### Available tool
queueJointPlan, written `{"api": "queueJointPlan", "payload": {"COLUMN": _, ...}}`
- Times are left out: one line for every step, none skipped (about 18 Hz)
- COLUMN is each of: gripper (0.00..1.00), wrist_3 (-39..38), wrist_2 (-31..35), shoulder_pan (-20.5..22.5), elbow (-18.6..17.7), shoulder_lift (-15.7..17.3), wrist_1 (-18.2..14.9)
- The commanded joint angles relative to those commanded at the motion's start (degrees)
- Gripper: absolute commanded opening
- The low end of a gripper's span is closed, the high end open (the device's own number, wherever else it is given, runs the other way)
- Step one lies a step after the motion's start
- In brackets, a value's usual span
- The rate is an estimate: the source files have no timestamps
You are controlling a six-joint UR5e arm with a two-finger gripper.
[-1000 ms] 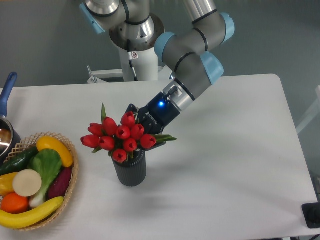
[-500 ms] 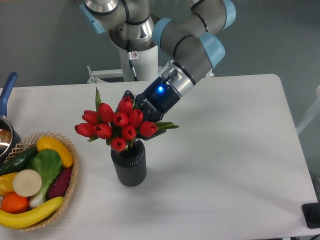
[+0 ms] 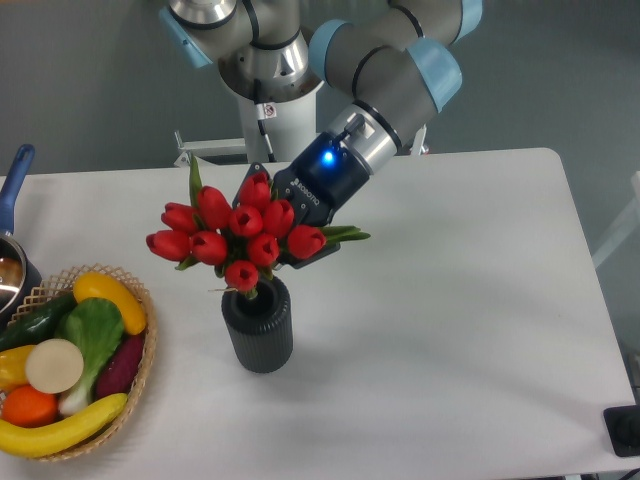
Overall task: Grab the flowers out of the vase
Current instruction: 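Lift the gripped tulips straight up out of the grey vase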
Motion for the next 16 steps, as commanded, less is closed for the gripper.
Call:
{"api": "queueJointPlan", "payload": {"gripper": 0.49, "wrist_3": -0.3, "wrist_2": 0.0, "shoulder_pan": 0.1, "elbow": 0.3, "shoulder_lift": 0.1, "wrist_1": 0.0}}
{"api": "queueJointPlan", "payload": {"gripper": 0.49, "wrist_3": -0.4, "wrist_2": 0.0, "shoulder_pan": 0.1, "elbow": 0.8, "shoulder_lift": 0.3, "wrist_1": 0.0}}
{"api": "queueJointPlan", "payload": {"gripper": 0.49, "wrist_3": -0.4, "wrist_2": -0.1, "shoulder_pan": 0.1, "elbow": 1.1, "shoulder_lift": 0.5, "wrist_1": 0.1}}
{"api": "queueJointPlan", "payload": {"gripper": 0.49, "wrist_3": -0.5, "wrist_2": -0.1, "shoulder_pan": 0.3, "elbow": 1.7, "shoulder_lift": 0.5, "wrist_1": 0.0}}
{"api": "queueJointPlan", "payload": {"gripper": 0.49, "wrist_3": -0.7, "wrist_2": -0.2, "shoulder_pan": 0.4, "elbow": 2.0, "shoulder_lift": 0.5, "wrist_1": 0.0}}
{"api": "queueJointPlan", "payload": {"gripper": 0.49, "wrist_3": -1.0, "wrist_2": -0.8, "shoulder_pan": 0.4, "elbow": 2.4, "shoulder_lift": 0.5, "wrist_1": 0.1}}
{"api": "queueJointPlan", "payload": {"gripper": 0.49, "wrist_3": -1.2, "wrist_2": -1.7, "shoulder_pan": 0.7, "elbow": 2.9, "shoulder_lift": 0.5, "wrist_1": 0.0}}
{"api": "queueJointPlan", "payload": {"gripper": 0.49, "wrist_3": -1.8, "wrist_2": -2.3, "shoulder_pan": 0.8, "elbow": 3.5, "shoulder_lift": 0.6, "wrist_1": 0.0}}
{"api": "queueJointPlan", "payload": {"gripper": 0.49, "wrist_3": -2.9, "wrist_2": -2.4, "shoulder_pan": 0.8, "elbow": 4.6, "shoulder_lift": 0.6, "wrist_1": 0.0}}
{"api": "queueJointPlan", "payload": {"gripper": 0.49, "wrist_3": -4.0, "wrist_2": -2.4, "shoulder_pan": 0.9, "elbow": 5.6, "shoulder_lift": 0.6, "wrist_1": 0.0}}
{"api": "queueJointPlan", "payload": {"gripper": 0.49, "wrist_3": -5.1, "wrist_2": -2.4, "shoulder_pan": 0.9, "elbow": 6.3, "shoulder_lift": 0.7, "wrist_1": 0.0}}
{"api": "queueJointPlan", "payload": {"gripper": 0.49, "wrist_3": -5.8, "wrist_2": -2.4, "shoulder_pan": 1.0, "elbow": 6.9, "shoulder_lift": 0.7, "wrist_1": 0.0}}
{"api": "queueJointPlan", "payload": {"gripper": 0.49, "wrist_3": -6.0, "wrist_2": -2.4, "shoulder_pan": 1.0, "elbow": 7.2, "shoulder_lift": 0.9, "wrist_1": 0.0}}
{"api": "queueJointPlan", "payload": {"gripper": 0.49, "wrist_3": -6.1, "wrist_2": -2.4, "shoulder_pan": 1.1, "elbow": 7.5, "shoulder_lift": 1.0, "wrist_1": 0.0}}
{"api": "queueJointPlan", "payload": {"gripper": 0.49, "wrist_3": -6.1, "wrist_2": -2.4, "shoulder_pan": 1.5, "elbow": 7.7, "shoulder_lift": 1.0, "wrist_1": 0.0}}
{"api": "queueJointPlan", "payload": {"gripper": 0.49, "wrist_3": -6.1, "wrist_2": -2.4, "shoulder_pan": 2.2, "elbow": 7.7, "shoulder_lift": 1.0, "wrist_1": 0.0}}
